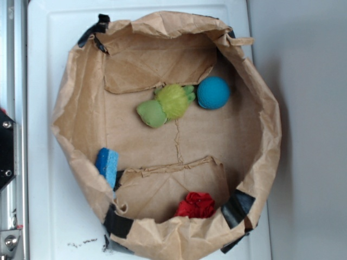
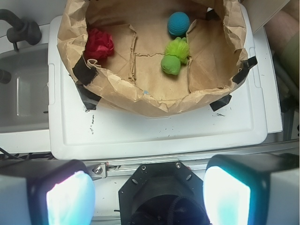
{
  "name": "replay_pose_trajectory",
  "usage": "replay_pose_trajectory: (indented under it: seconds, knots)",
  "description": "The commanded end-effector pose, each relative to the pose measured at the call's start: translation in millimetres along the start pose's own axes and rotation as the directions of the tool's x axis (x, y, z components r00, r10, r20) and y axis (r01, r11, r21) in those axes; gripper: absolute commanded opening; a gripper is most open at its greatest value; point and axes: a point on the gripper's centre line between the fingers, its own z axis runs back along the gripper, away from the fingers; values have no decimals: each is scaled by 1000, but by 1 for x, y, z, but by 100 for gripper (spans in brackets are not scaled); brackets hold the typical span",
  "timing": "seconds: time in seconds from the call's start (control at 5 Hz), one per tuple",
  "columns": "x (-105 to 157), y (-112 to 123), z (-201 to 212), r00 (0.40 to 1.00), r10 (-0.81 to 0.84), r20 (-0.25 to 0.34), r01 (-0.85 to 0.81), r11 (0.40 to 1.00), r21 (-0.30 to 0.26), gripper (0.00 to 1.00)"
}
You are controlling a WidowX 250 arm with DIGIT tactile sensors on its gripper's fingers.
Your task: Grab the green animal.
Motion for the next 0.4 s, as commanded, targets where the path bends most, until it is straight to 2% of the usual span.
replay_pose_trajectory:
  seconds: [0.0, 0.2]
  knots:
    - [0, 0, 0, 1000, 0, 0, 0, 1000, 0, 100]
    - [49, 5, -9, 997, 80, 16, -80, 997, 14, 100]
